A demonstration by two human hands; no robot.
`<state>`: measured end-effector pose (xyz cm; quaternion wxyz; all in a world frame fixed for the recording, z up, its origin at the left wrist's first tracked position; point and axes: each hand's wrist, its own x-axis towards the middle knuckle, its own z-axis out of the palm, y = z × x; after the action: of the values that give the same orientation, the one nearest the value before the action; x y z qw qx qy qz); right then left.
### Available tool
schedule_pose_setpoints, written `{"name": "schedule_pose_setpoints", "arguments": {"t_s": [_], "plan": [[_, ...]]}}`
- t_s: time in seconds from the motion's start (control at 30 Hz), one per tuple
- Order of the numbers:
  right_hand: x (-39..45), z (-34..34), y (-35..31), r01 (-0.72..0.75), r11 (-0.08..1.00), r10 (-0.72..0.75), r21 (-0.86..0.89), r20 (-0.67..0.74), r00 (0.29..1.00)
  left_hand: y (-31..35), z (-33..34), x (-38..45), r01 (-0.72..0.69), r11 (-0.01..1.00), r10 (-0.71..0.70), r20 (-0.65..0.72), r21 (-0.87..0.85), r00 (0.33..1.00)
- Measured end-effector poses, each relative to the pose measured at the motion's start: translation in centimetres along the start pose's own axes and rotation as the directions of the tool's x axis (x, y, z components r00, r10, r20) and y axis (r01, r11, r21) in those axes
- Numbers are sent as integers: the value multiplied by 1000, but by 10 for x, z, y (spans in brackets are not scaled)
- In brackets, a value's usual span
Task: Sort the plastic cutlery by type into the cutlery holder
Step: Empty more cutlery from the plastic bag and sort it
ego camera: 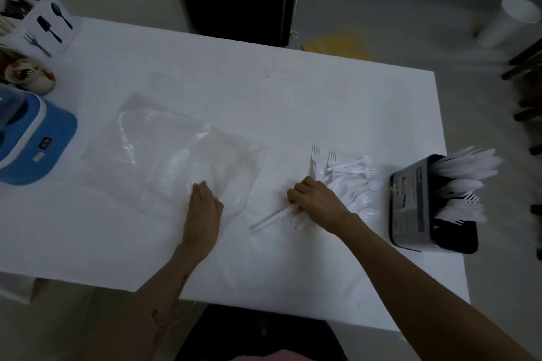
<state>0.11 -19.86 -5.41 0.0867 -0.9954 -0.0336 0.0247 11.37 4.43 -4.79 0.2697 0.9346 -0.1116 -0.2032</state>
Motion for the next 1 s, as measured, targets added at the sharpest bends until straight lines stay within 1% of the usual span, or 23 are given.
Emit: {"name": "schedule_pose_setpoints", "arguments": {"t_s": [0.07,0.13,0.2,0.27,0.3,0.37,0.4,0.43,0.47,0.53,0.6,0.63,0.67,0.73,0.8,0.9,1.0], "plan": [[-3,4,1,-11,999,11,31,-7,1000,-8,-10,14,25,1000,-23,-70,17,997],[-5,8,0,-17,996,17,84,-3,1000,-15,-12,23,86,996,-83,-81,30,993],[-10,10,-4,-38,989,39,145,-3,999,-11,-6,22,43,991,-32,-88,125,996],[-18,11,-11,-70,983,74,168,-18,997,1,3,12,-88,983,111,-140,161,984],[-24,12,-15,-83,982,91,168,-38,995,9,10,5,-177,971,202,-156,164,967],[-36,16,-20,-126,977,145,173,-102,984,24,26,-13,-373,907,401,-128,194,907],[-43,17,-22,-168,969,194,178,-139,971,30,34,-22,-467,864,487,-83,186,869],[-49,16,-22,-228,955,262,192,-174,949,34,43,-29,-547,820,559,-33,168,829],[-54,13,-23,-302,929,344,213,-202,917,37,53,-34,-596,791,598,29,136,801],[-60,2,-19,-470,839,533,275,-236,813,40,69,-43,-659,745,647,132,98,751],[-59,-12,-10,-601,732,677,321,-241,696,45,77,-50,-674,736,656,180,68,733],[-56,-17,-4,-641,700,711,316,-228,665,46,79,-52,-668,743,653,180,38,736],[-52,-21,4,-668,683,728,295,-203,654,50,79,-55,-656,755,642,188,12,743],[-41,-24,21,-704,669,740,238,-124,661,53,78,-57,-627,778,621,182,-28,763],[-32,-23,35,-712,673,735,199,-79,673,51,78,-57,-608,793,603,175,-28,778],[-27,-16,47,-697,686,720,208,-58,691,49,79,-55,-594,804,587,191,-23,787],[-33,-6,42,-630,756,649,177,-84,756,47,78,-53,-613,790,605,183,-13,775]]}}
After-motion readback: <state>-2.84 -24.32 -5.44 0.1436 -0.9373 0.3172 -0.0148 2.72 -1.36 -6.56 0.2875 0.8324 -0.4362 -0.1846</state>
